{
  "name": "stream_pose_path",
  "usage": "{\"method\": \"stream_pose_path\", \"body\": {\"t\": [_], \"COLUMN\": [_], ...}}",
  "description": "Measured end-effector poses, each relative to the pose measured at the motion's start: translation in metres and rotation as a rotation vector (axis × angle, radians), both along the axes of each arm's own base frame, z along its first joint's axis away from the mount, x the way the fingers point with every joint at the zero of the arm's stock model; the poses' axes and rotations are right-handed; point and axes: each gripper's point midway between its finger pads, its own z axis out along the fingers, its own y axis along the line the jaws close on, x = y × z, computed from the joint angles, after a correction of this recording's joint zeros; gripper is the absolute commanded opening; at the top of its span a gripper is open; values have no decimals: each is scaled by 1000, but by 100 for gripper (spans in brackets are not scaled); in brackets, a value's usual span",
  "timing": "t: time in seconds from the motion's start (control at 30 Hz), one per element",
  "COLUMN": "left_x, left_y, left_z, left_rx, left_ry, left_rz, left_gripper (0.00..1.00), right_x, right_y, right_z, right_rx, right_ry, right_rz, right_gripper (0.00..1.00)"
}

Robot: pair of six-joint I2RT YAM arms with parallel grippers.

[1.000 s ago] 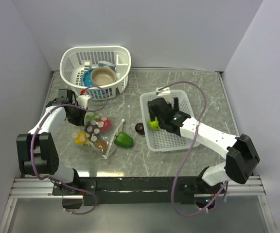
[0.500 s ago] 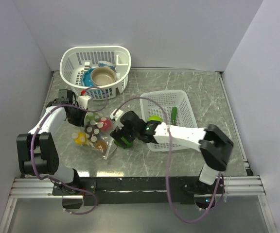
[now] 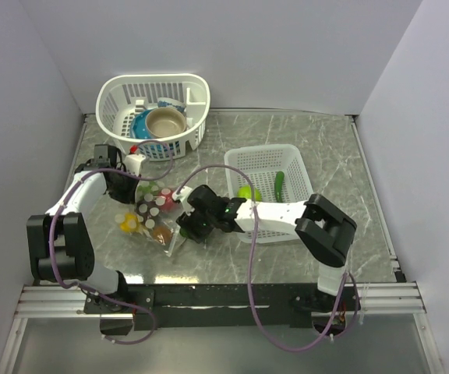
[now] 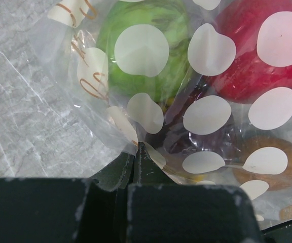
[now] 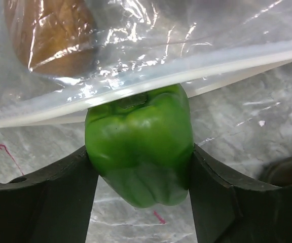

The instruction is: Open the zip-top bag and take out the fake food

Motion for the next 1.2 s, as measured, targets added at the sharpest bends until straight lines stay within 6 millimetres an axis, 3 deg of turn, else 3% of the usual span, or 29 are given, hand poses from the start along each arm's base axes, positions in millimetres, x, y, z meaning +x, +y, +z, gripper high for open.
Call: {"method": "stream_pose_path", "body": {"t": [0.13, 0.2, 0.27, 0.37, 0.43, 0.5, 0.57, 0.63, 0.7, 0.73, 0.77, 0.8, 0.83, 0.87, 0.97, 1.07, 1.13, 1.2], "left_x": [-3, -3, -3, -3, -3, -3, -3, -3, -3, -3, -3, -3, -3, -3, -3, -3, -3, -3], "left_y": [0, 0, 0, 0, 0, 0, 0, 0, 0, 0, 0, 0, 0, 0, 0, 0, 0, 0], "left_z": [-3, -3, -3, -3, -3, -3, -3, -3, -3, -3, -3, -3, -3, -3, -3, -3, -3, -3], "left_rx": [0, 0, 1, 0, 0, 0, 0, 0, 0, 0, 0, 0, 0, 0, 1, 1, 1, 1], "left_ry": [7, 7, 6, 6, 6, 6, 6, 6, 6, 6, 6, 6, 6, 6, 5, 5, 5, 5], "left_rz": [0, -1, -3, -3, -3, -3, -3, -3, -3, -3, -3, -4, -4, -4, -4, -4, -4, -4], "left_gripper": [1, 1, 1, 1, 1, 1, 1, 1, 1, 1, 1, 1, 2, 2, 4, 5, 5, 5], "right_x": [7, 14, 23, 47, 71, 106, 134, 155, 162, 160, 153, 144, 139, 134, 132, 136, 134, 126], "right_y": [-6, -11, -19, -41, -67, -108, -149, -188, -215, -221, -227, -233, -240, -245, -254, -254, -240, -205], "right_z": [10, 29, 59, 122, 158, 178, 175, 153, 113, 97, 77, 58, 48, 40, 39, 54, 73, 100], "right_rx": [1, 15, 49, 151, 212, 240, 216, 145, 52, 22, -13, -47, -68, -89, -107, -93, -77, -34], "right_ry": [-42, -91, -160, -278, -341, -385, -393, -368, -303, -274, -227, -173, -142, -113, -99, -141, -202, -264], "right_rz": [-36, -69, -115, -234, -362, -542, -711, -858, -951, -967, -977, -982, -994, -1005, -1048, -1063, -1018, -911], "right_gripper": [0, 0, 0, 0, 0, 0, 0, 0, 1, 31, 49, 60, 88, 100, 100, 100, 100, 100]}}
